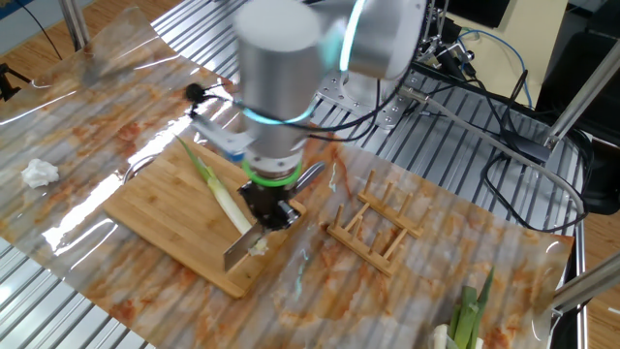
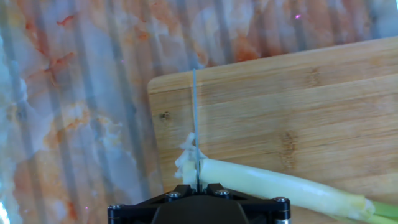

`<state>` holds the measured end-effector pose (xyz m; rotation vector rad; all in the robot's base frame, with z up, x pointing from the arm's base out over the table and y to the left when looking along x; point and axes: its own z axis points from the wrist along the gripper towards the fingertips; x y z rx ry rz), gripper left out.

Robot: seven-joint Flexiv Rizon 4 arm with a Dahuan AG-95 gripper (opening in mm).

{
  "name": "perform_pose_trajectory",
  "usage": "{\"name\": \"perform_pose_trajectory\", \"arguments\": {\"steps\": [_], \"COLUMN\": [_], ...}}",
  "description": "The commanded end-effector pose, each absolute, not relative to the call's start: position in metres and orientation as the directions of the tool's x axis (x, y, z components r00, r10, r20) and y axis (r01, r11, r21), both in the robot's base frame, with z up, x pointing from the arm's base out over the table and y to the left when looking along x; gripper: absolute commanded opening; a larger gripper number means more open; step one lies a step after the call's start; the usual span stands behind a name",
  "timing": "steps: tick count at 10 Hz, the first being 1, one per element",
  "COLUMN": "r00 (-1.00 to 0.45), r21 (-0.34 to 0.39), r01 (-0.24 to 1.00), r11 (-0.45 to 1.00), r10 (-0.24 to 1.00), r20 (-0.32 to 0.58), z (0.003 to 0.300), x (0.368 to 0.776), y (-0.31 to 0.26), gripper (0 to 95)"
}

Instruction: Chop the scallions

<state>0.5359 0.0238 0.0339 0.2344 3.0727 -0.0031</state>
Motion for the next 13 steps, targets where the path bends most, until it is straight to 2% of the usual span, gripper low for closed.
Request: {"name": "perform_pose_trajectory", "arguments": {"steps": [1, 2, 3, 13], "r00": [-0.989, -0.987, -0.987, -0.991], "r21": [-0.029, 0.008, 0.013, 0.013], "r01": [0.138, 0.152, 0.154, 0.137], "r11": [0.99, 0.988, 0.988, 0.991], "r10": [0.136, 0.152, 0.154, 0.137], "r20": [-0.049, -0.048, -0.039, -0.01], "z": [0.004, 0.001, -0.003, -0.001], "x": [0.532, 0.534, 0.537, 0.571], "y": [0.028, 0.028, 0.029, 0.022], "gripper": [0.0, 0.0, 0.0, 0.0]}}
